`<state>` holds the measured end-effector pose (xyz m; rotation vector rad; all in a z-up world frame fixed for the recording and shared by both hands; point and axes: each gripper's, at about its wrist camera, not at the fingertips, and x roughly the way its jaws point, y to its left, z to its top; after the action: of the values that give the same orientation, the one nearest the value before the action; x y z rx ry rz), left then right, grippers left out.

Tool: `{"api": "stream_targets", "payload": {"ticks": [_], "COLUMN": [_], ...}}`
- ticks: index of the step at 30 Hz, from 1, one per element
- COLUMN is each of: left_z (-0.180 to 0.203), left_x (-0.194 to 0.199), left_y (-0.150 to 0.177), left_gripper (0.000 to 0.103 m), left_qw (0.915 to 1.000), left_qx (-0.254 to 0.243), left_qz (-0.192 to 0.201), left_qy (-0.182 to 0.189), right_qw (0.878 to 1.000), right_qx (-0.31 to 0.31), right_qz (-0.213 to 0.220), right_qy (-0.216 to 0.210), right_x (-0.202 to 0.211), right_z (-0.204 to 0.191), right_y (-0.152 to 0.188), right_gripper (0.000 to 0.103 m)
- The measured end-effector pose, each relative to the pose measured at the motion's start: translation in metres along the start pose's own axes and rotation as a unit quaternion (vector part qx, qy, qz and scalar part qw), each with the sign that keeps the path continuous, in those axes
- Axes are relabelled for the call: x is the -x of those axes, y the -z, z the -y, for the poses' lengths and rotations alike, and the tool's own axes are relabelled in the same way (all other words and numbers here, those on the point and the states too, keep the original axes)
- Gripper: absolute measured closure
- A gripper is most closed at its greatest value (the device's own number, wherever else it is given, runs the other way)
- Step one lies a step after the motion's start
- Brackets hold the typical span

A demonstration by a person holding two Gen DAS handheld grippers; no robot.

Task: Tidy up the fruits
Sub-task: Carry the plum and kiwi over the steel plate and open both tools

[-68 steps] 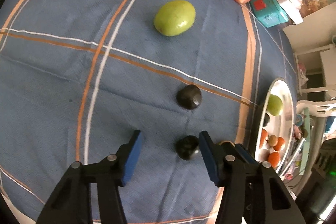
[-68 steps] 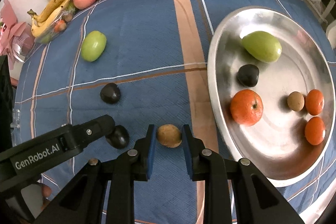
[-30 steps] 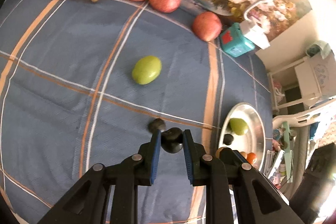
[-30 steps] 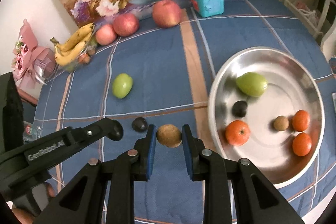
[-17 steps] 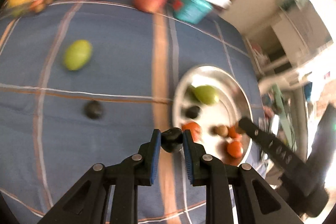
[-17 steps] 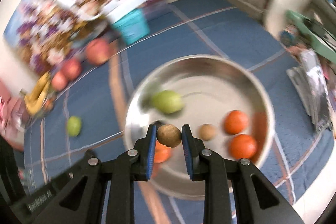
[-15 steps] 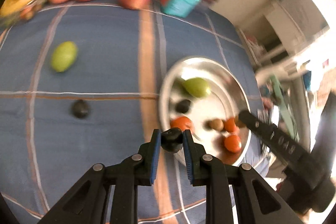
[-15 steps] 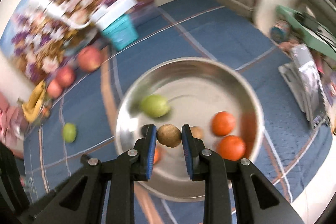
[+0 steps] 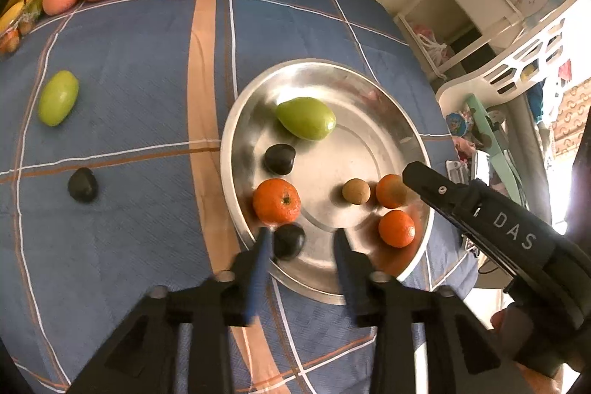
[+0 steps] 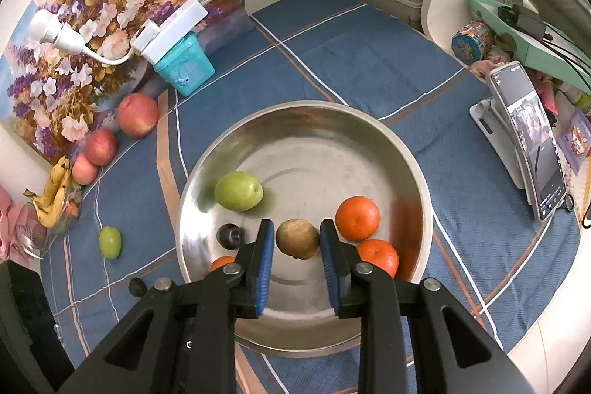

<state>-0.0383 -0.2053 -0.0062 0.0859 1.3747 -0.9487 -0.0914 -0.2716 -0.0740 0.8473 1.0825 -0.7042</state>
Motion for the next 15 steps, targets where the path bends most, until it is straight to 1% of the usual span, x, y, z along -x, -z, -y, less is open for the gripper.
{"api": "stream_targets", "payload": {"ticks": [1,7,8,9,10,11,13,14,15], "left_z": [-0.001,-0.009,-0.011,-0.014,-0.018,-0.022,-0.035,-0.044,-0.052], "left_x": [0.001,0.003,0.003,0.003,0.004,0.004,0.007,0.009,0.011], "left_y": [0.001,0.0,-0.001,-0.001,-0.002,-0.003,-0.005,-0.007,-0.008], "left_gripper": [0.055,0.054,0.053,0.051,0.045,0.04,0.037,0.035,0.034], "left_qw": [1.0,0.9999,0.9999,0.9998,0.9996,0.9993,0.9979,0.9962,0.9948], "left_qx": [0.0,0.011,0.015,0.019,0.025,0.032,0.054,0.066,0.074], "left_qz": [0.001,0.001,0.001,0.0,-0.002,-0.004,-0.006,-0.004,-0.001], "left_qy": [0.0,-0.001,-0.003,-0.006,-0.012,-0.017,-0.036,-0.056,-0.07], "right_qw": [1.0,1.0,1.0,1.0,1.0,1.0,1.0,1.0,1.0], "right_qx": [0.0,0.0,0.002,0.003,0.006,0.008,0.014,0.017,0.02], "right_qz": [-0.001,-0.004,-0.005,-0.005,-0.007,-0.008,-0.011,-0.012,-0.013], "right_qy": [0.0,0.001,0.001,0.001,0.002,0.001,0.001,0.003,0.004], "right_x": [-0.001,-0.002,-0.003,-0.003,-0.004,-0.004,-0.006,-0.007,-0.008], "right_z": [0.0,-0.001,-0.001,-0.002,-0.003,-0.004,-0.007,-0.008,-0.01], "right_y": [0.0,0.0,0.0,0.0,0.0,0.0,0.001,0.002,0.003], "right_gripper": [0.075,0.073,0.073,0.073,0.073,0.072,0.064,0.057,0.056]}}
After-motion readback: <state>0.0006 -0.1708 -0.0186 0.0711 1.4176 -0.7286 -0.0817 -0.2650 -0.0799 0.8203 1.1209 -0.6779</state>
